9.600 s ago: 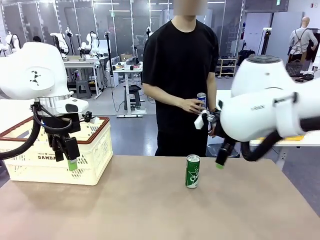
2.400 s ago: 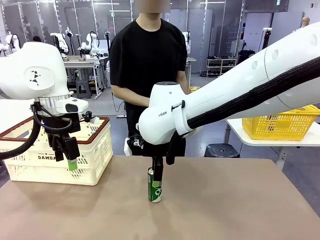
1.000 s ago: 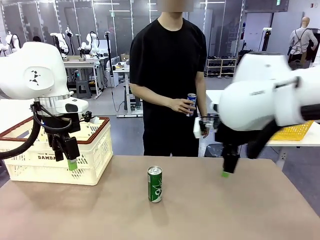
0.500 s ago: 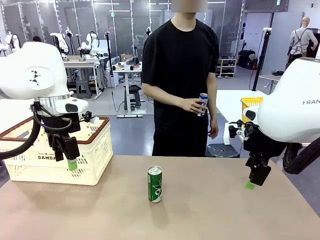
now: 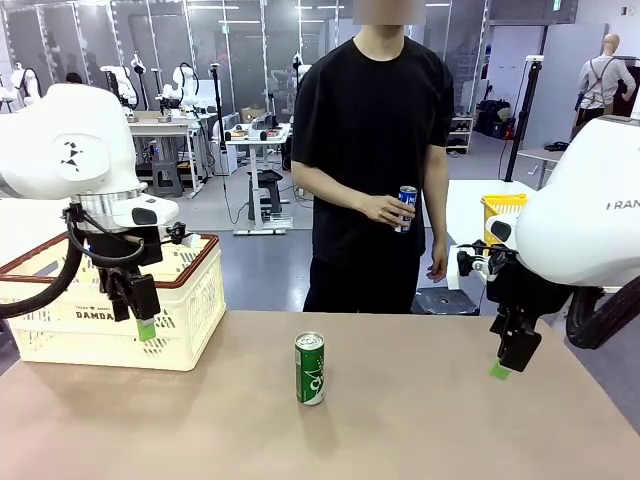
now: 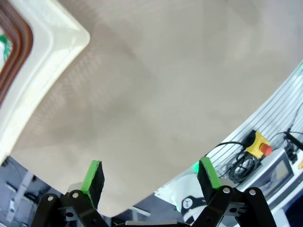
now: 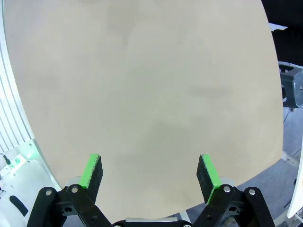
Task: Place the drinks into the Shopping basket.
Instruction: Pick up one drink and place it into the Shopping basket.
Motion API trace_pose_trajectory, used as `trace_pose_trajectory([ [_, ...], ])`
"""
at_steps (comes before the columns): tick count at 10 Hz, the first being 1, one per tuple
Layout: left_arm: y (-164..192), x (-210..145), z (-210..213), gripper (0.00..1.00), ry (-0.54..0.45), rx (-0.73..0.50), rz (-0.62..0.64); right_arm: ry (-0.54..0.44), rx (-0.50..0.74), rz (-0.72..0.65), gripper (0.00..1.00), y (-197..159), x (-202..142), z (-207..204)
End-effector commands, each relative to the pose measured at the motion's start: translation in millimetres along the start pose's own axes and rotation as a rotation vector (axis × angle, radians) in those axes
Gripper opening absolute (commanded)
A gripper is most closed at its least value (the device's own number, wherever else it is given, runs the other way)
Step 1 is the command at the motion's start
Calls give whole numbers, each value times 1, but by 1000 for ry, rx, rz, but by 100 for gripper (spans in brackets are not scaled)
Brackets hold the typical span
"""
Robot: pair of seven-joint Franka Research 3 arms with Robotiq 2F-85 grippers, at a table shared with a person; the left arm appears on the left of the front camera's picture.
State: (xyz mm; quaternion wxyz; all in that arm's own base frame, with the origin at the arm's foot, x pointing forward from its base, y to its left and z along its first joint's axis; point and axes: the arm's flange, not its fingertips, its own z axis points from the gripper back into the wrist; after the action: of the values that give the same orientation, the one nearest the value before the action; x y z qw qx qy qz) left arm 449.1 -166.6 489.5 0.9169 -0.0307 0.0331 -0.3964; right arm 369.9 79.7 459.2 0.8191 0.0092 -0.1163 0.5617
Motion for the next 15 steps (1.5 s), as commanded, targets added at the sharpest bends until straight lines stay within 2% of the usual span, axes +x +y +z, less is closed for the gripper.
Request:
trace_pose_trajectory([
  [1,-16,27,2,100,-61,41,-165,7,-2,1,100,0,1,1],
  [4,-47,98,11,100,-111,86,-330,7,-2,1,100,0,1,1],
  [8,-89,189,0,100,-63,114,-544,7,-2,1,100,0,1,1],
  [11,-114,225,-14,100,-52,89,-674,7,-2,1,100,0,1,1],
  [15,-133,239,-25,100,-50,45,-711,7,-2,1,100,0,1,1],
])
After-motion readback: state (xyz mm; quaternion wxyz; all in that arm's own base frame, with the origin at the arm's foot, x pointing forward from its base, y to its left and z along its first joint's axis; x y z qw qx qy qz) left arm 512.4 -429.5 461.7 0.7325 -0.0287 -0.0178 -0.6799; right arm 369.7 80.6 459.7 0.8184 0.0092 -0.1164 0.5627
